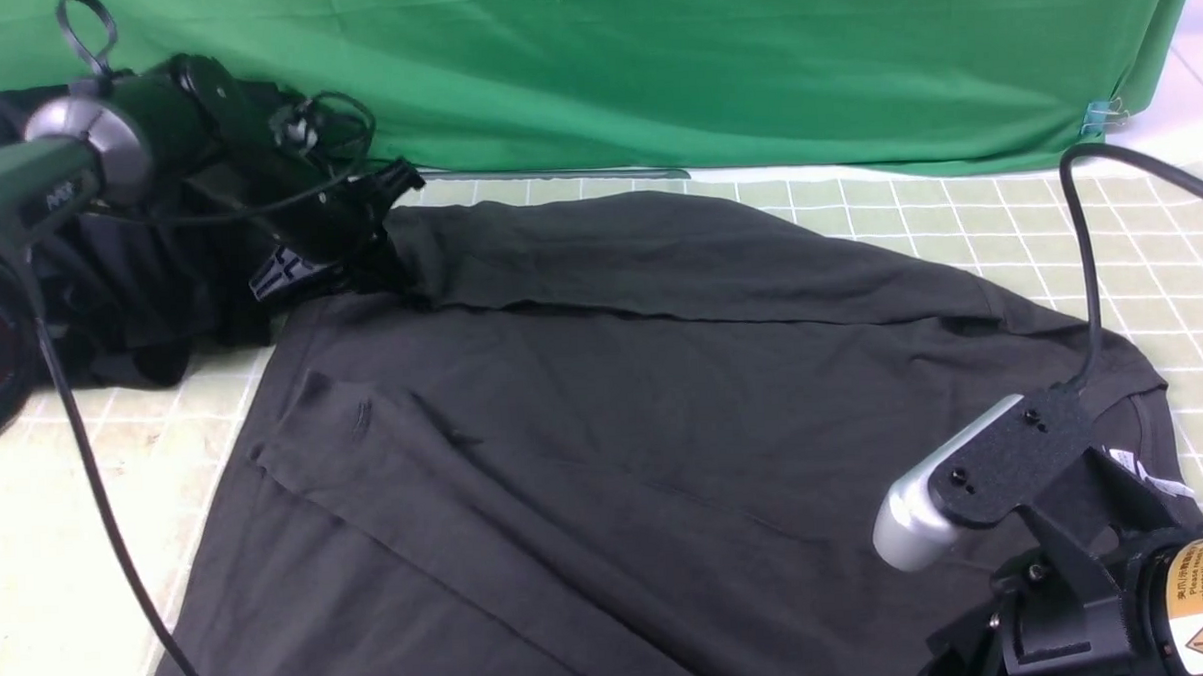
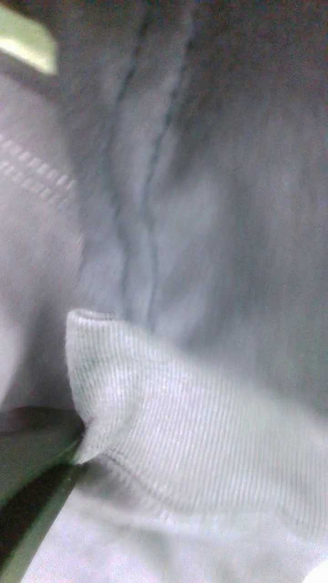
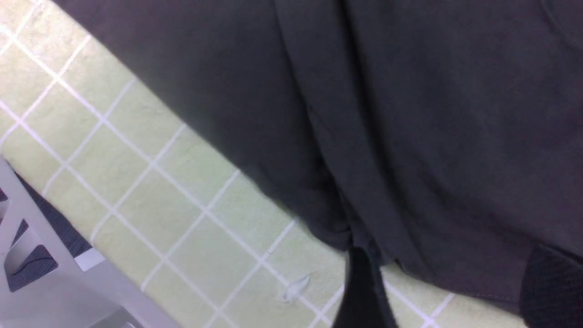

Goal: Fold a long-sleeved shirt over a green coffee tablecloth.
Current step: 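Fold the left side of the dark shirt inward over its body with the left gripper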

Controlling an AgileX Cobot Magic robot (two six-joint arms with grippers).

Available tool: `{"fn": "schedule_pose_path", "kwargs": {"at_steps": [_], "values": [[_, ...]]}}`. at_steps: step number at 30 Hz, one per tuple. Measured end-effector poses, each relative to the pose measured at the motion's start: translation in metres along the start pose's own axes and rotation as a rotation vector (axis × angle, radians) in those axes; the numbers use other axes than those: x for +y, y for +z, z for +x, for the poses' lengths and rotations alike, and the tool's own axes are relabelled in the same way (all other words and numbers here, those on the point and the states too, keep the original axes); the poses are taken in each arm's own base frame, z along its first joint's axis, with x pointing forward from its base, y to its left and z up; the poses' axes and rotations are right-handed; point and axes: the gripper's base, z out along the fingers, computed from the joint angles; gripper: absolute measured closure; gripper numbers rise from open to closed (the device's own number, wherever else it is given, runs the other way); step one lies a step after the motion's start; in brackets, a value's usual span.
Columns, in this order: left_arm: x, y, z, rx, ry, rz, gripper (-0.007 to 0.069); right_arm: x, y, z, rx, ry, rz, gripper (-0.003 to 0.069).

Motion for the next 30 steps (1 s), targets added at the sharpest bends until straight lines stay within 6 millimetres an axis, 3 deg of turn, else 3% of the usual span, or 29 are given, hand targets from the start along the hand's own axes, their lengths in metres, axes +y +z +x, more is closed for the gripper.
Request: {"fn": "schedule_pose_path", "kwargs": {"at_steps": [11,22,26,30], "values": [[-0.026,-0.070,0.011,0.072,0.189,-0.002,0.0613,-0.001,0.000,-0.001,-0.011,-0.012,0.013,0.0226],[-0.037,-0.128,0.039,0.078,0.412,-0.244,0.0613,-0.003,0.000,-0.005,-0.052,0.005,0.036,0.0227],[-0.031,-0.137,0.058,0.097,0.412,-0.306,0.0613,-0.003,0.000,-0.005,-0.052,0.026,0.036,0.0227],[-0.006,-0.139,0.080,0.133,0.371,-0.414,0.0613,-0.003,0.000,-0.005,-0.052,0.045,0.035,0.0227]]}}
